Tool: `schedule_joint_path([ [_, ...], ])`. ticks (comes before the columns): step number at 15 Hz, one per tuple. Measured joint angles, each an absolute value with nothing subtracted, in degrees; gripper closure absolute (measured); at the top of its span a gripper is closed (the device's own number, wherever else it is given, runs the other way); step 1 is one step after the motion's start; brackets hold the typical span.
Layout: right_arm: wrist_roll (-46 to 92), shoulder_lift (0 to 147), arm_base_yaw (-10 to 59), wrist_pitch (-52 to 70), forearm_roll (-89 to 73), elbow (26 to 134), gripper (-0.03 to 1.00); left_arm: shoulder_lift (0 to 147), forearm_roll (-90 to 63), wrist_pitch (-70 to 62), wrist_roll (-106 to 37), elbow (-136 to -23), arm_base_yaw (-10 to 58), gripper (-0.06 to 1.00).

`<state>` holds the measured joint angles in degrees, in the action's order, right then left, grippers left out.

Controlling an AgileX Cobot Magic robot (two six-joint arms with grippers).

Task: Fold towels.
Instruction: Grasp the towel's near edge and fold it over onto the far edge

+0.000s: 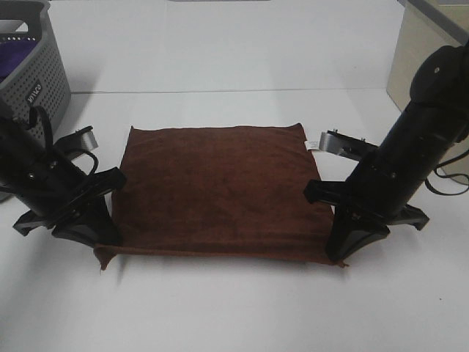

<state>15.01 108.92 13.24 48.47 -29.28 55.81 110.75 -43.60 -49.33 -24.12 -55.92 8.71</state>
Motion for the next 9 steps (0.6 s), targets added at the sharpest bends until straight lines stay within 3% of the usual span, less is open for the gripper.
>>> schedule_joint_path([
  [4, 14.8, 105.8, 13.2, 48.2, -30.7, 52.5, 0.95, 110.1, -42.3, -48.8, -21.1, -56.0, 8.8, 0.93],
  [9, 14.8, 107.7, 13.2, 49.4, -27.5, 69.7, 0.95, 110.0, -42.1, -41.3, -21.1, -65.7, 8.8, 0.93],
])
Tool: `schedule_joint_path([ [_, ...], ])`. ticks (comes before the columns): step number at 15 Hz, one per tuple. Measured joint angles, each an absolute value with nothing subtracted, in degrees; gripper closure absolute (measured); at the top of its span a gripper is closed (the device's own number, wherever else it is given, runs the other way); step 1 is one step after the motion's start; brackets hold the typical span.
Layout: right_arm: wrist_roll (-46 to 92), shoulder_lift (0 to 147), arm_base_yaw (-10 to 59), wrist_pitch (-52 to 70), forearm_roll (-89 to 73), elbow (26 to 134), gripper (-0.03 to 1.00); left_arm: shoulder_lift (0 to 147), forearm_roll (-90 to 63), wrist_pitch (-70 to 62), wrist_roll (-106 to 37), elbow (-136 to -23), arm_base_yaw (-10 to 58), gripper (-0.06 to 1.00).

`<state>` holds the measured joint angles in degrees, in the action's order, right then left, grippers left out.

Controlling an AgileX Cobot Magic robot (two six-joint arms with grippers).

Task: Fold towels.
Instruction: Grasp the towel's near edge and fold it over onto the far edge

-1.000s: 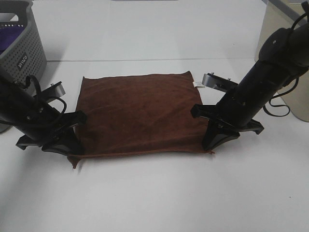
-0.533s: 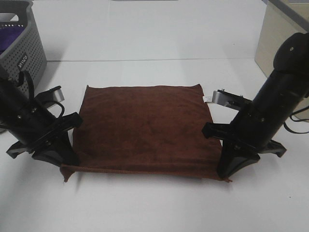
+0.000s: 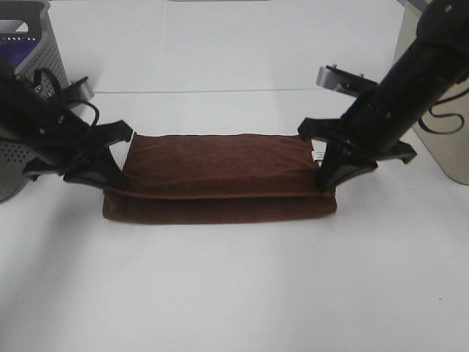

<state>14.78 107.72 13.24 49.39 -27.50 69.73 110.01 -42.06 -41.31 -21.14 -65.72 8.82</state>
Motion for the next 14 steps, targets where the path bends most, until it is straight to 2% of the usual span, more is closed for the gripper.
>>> schedule_joint_path([
  [7, 12.0, 126.6, 13.2, 52.1, -20.9, 99.9, 0.95, 122.8, -41.5, -38.4, -20.9, -85.2, 8.8, 0.93],
  [9, 10.1, 130.2, 13.2, 51.6, -18.5, 103.8, 0.95, 125.8, -40.6, -37.1, -20.1, -89.0, 8.8, 0.93],
  [14, 7.7, 133.0, 13.2, 48.6, -16.4, 104.5, 0.95, 128.3, -39.9, -34.1, -19.7, -90.3, 8.8, 0.93],
])
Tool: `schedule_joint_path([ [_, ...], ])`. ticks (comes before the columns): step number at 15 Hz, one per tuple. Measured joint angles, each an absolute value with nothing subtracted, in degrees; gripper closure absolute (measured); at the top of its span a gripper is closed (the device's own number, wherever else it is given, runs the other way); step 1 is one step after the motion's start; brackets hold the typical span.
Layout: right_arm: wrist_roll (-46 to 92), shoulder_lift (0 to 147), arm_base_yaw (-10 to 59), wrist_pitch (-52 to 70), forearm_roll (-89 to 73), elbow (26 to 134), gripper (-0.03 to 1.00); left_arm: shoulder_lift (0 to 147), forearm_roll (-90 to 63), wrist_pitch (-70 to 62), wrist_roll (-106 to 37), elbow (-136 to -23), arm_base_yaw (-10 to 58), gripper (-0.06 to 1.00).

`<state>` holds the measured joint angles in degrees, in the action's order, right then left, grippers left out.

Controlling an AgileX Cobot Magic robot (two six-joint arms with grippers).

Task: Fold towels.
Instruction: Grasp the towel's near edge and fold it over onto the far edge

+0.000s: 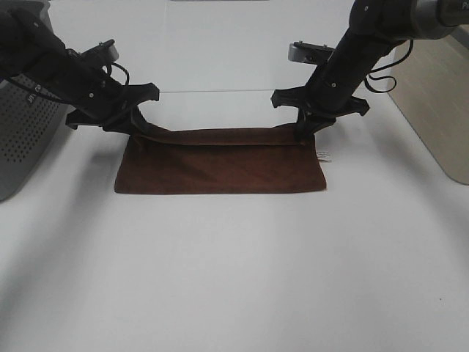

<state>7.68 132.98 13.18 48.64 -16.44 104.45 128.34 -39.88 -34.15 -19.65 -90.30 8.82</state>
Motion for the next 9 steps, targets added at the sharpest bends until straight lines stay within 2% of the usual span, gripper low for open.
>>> schedule_joint_path([
  [2, 6.9, 133.4, 13.2, 47.6, -16.4, 104.6, 0.93, 128.7, -39.7, -33.9, -19.6, -90.3, 8.8, 0.86],
  [3, 6.4, 133.9, 13.2, 47.6, -16.4, 104.6, 0.89, 128.7, -39.7, -33.7, -19.6, -90.3, 8.8, 0.76],
  [4, 6.1, 134.2, 13.2, 47.6, -16.4, 104.6, 0.80, 128.7, -39.8, -33.5, -19.6, -90.3, 8.8, 0.64],
  [5, 6.0, 134.4, 13.2, 47.6, -16.8, 104.6, 0.66, 128.7, -39.9, -33.5, -19.6, -90.3, 8.9, 0.49],
  [6, 5.8, 134.5, 13.2, 47.6, -17.8, 104.6, 0.46, 128.7, -39.9, -33.2, -19.6, -90.3, 9.2, 0.34],
  [7, 5.7, 134.6, 13.2, 47.6, -18.8, 104.6, 0.28, 128.7, -39.9, -33.2, -19.6, -90.3, 9.6, 0.25],
  [8, 5.7, 134.6, 13.2, 47.7, -19.1, 104.6, 0.13, 128.7, -39.9, -33.2, -19.7, -90.3, 9.9, 0.20],
  [9, 5.7, 134.2, 13.2, 48.1, -19.1, 104.6, 0.05, 128.7, -39.8, -33.3, -19.7, -90.3, 10.1, 0.19],
])
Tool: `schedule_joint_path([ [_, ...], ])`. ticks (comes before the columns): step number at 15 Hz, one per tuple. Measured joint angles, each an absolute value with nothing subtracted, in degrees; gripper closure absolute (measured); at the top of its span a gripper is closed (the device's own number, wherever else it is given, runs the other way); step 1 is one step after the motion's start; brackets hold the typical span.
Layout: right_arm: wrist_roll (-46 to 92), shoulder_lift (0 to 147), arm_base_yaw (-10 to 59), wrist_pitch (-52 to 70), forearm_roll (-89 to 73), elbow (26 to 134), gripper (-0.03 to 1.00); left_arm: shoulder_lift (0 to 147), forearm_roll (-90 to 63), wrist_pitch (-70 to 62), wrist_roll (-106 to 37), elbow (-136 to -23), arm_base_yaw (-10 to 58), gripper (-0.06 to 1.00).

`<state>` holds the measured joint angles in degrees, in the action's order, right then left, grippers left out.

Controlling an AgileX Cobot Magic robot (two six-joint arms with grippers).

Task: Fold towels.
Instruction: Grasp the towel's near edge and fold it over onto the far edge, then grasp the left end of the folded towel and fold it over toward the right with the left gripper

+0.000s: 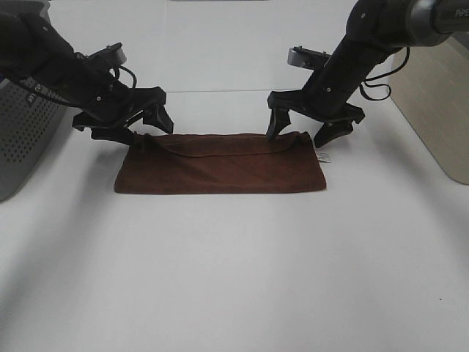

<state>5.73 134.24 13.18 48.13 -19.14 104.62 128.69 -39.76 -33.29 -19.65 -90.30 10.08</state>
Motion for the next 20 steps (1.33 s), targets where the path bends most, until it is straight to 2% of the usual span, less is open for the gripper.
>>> schedule_joint_path([
  [2, 5.7, 132.6, 13.2, 49.6, -17.4, 104.6, 0.00, 128.3, -36.5, -33.3, -19.3, -90.3, 10.0, 0.18],
  [8, 4.8, 130.5, 13.1, 56.6, -11.1, 104.6, -0.01, 127.3, -26.4, -40.0, -6.6, -90.5, 9.3, 0.19],
  [13, 4.3, 130.5, 9.9, 59.5, -10.9, 104.6, -0.01, 130.2, -26.5, -40.8, -3.7, -90.5, 7.7, 0.19],
  [16, 4.1, 130.5, 9.9, 61.1, -8.9, 104.6, -0.01, 131.3, -32.4, -39.1, -6.3, -90.7, 7.8, 0.20],
  [17, 4.1, 130.5, 9.9, 61.5, -8.3, 104.6, -0.01, 131.8, -36.2, -38.7, -8.7, -90.9, 7.8, 0.22],
  [20, 3.4, 130.5, 9.2, 62.5, -7.9, 104.6, -0.01, 133.3, -45.2, -38.7, -16.2, -90.9, 8.3, 0.38],
])
